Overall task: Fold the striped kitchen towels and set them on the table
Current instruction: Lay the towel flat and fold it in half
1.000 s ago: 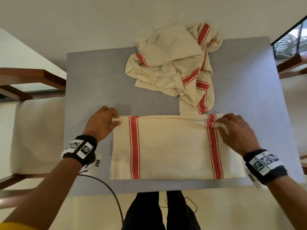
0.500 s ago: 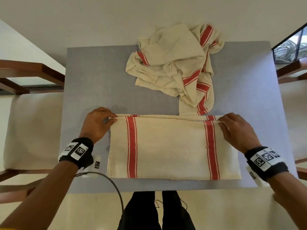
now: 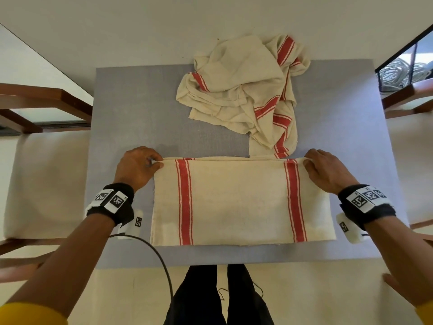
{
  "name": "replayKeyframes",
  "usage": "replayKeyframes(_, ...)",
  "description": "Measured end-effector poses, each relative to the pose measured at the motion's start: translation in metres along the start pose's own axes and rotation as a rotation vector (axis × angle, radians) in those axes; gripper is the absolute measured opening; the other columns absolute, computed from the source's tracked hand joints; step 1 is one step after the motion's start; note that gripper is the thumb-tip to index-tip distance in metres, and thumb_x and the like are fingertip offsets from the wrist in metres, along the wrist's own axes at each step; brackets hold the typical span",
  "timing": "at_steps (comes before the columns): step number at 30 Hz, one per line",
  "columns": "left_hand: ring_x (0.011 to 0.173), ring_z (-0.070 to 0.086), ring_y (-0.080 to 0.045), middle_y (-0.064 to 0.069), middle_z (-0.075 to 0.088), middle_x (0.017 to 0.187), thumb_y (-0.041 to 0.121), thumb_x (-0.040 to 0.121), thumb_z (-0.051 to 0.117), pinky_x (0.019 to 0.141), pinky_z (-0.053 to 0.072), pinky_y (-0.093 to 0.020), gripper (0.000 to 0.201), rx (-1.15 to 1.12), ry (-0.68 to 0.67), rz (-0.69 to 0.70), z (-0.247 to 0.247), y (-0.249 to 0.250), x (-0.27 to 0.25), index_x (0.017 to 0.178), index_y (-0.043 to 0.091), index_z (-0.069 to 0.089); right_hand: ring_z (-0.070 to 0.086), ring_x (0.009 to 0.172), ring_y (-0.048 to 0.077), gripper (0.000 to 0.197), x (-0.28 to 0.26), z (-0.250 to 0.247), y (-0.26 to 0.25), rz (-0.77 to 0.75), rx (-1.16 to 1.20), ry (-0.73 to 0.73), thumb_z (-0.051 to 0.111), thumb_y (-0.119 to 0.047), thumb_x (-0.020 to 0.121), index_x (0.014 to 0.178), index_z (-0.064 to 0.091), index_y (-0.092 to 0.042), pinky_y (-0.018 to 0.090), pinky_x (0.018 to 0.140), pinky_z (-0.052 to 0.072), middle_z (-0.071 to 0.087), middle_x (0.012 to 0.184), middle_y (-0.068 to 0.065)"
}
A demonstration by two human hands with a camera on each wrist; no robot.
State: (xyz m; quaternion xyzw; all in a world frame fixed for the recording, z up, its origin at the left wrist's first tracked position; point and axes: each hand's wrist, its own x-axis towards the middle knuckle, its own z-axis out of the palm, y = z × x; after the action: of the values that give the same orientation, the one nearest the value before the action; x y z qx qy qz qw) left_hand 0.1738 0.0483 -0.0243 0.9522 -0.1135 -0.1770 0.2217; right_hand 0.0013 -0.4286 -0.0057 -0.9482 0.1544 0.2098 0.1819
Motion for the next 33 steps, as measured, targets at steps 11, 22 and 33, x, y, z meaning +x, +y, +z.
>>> replayKeyframes(11,0.084,0.065,-0.02,-0.005,0.073,0.101,0.021,0.09,0.079,0.077,0.051,-0.031,0.012,0.042,-0.008,-0.015,0.002,0.003,0.003,0.1,0.016,0.076,0.061,0.099,0.036,0.019,0.005,-0.005,0.008,0.003,-0.049,0.09,0.063,-0.021,0.1,0.113,0.069,-0.009,0.035,0.082,0.044,0.062,0.11,0.016)
replayKeyframes(22,0.092,0.064,-0.022,-0.008,0.072,0.106,0.026,0.096,0.071,0.086,0.057,-0.043,0.016,0.043,-0.051,0.007,-0.005,0.007,0.009,0.108,0.016,0.072,0.062,0.092,0.031,0.018,0.007,-0.012,0.013,0.048,-0.053,0.106,0.07,-0.019,0.095,0.108,0.074,-0.007,0.035,0.081,0.047,0.067,0.107,0.016)
replayKeyframes(33,0.161,0.002,-0.028,-0.005,0.01,0.174,0.038,0.11,0.034,0.127,0.013,-0.059,0.056,0.173,-0.042,0.36,0.12,0.093,-0.15,0.163,0.021,0.025,0.024,0.155,0.04,0.056,-0.103,0.145,-0.161,-0.197,0.1,0.299,0.058,-0.022,0.101,0.154,0.043,-0.009,0.056,0.124,0.027,0.027,0.167,0.021)
